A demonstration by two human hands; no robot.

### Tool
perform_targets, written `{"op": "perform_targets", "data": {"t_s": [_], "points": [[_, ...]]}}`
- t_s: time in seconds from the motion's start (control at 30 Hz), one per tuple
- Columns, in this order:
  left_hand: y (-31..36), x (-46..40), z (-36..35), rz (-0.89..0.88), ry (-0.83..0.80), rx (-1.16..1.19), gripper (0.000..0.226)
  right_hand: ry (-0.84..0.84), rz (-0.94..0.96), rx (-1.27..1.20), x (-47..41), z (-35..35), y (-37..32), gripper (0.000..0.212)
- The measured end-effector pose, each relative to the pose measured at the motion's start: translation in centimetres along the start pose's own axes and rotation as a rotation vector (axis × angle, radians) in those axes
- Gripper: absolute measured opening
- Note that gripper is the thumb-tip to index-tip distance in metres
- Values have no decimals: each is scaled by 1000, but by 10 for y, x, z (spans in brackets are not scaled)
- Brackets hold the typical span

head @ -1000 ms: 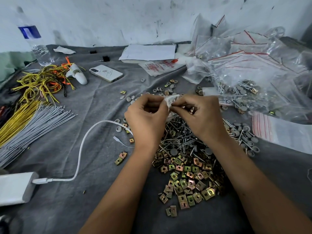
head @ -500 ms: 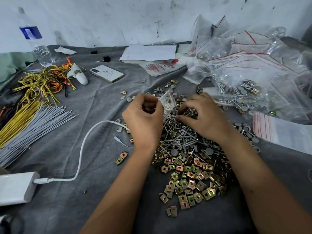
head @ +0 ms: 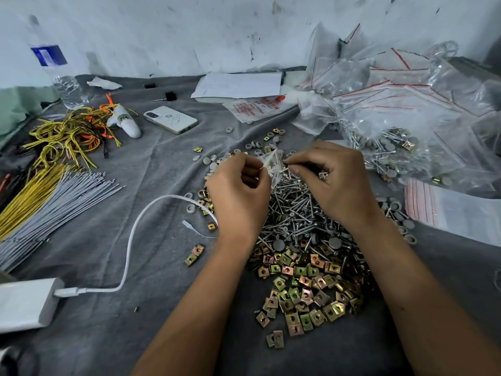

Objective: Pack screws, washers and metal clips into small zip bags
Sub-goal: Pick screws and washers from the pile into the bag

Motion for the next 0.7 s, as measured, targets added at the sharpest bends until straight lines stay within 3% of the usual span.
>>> {"op": "perform_targets", "data": {"t_s": [0.3,0.43,0.57,0.63,0.7], "points": [[15,4,-10,-149,-82,-17,11,7,6,11,0,-6,-9,15],[9,3,-3,-99,-13,13,10,-110,47,57,0,-20,-10,18],[3,0,3,-45,37,-5,10,1,31,75,-1,-3,-2,18],[3,-1,6,-31,54,-29,10,-74,19,70,0,-7,4,19],[2,-1,7,-17,62,-39,9,-269,-41,116,5,-25,14,38]]}}
Point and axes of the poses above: each hand's wrist, its own x-axis away from the middle knuckle, its own z-axis out of the back of the hand, y = z × x, the point moved 10 cm from there along -x, towards the middle knuckle, and after that the axes turned 5 degrees about z, right-handed, at the moved point
